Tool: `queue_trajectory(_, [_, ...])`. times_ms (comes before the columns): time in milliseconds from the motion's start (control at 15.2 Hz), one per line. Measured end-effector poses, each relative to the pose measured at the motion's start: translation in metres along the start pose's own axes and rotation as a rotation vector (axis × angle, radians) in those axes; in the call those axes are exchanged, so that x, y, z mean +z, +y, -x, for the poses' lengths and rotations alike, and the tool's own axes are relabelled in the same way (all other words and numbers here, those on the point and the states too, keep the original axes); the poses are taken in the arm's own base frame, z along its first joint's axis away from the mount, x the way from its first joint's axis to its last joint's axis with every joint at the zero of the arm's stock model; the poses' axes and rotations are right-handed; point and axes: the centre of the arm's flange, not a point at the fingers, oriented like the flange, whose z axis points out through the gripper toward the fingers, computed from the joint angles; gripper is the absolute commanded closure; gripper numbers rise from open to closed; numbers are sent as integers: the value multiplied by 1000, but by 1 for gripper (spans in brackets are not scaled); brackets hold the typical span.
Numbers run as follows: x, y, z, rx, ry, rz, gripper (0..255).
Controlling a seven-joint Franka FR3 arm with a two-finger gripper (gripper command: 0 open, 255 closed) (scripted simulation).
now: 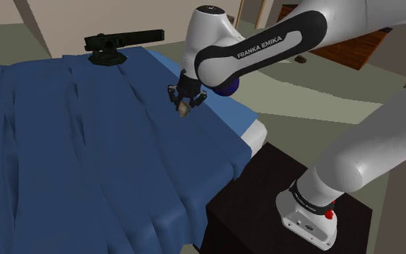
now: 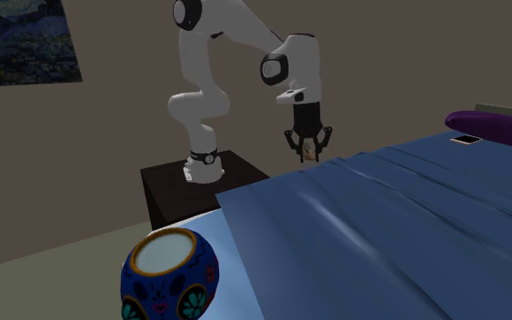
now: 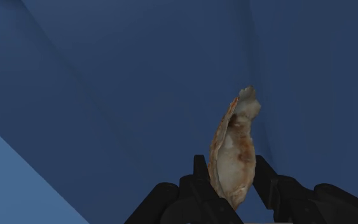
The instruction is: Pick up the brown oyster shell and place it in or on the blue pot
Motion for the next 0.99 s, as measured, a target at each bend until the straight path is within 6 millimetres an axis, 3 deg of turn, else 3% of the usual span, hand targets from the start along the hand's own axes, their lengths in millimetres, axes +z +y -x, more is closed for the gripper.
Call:
queue_trajectory(726, [-56, -6, -9, 0, 0, 0, 255])
queue_trajectory(990, [-58, 13, -42, 1, 0, 0, 255])
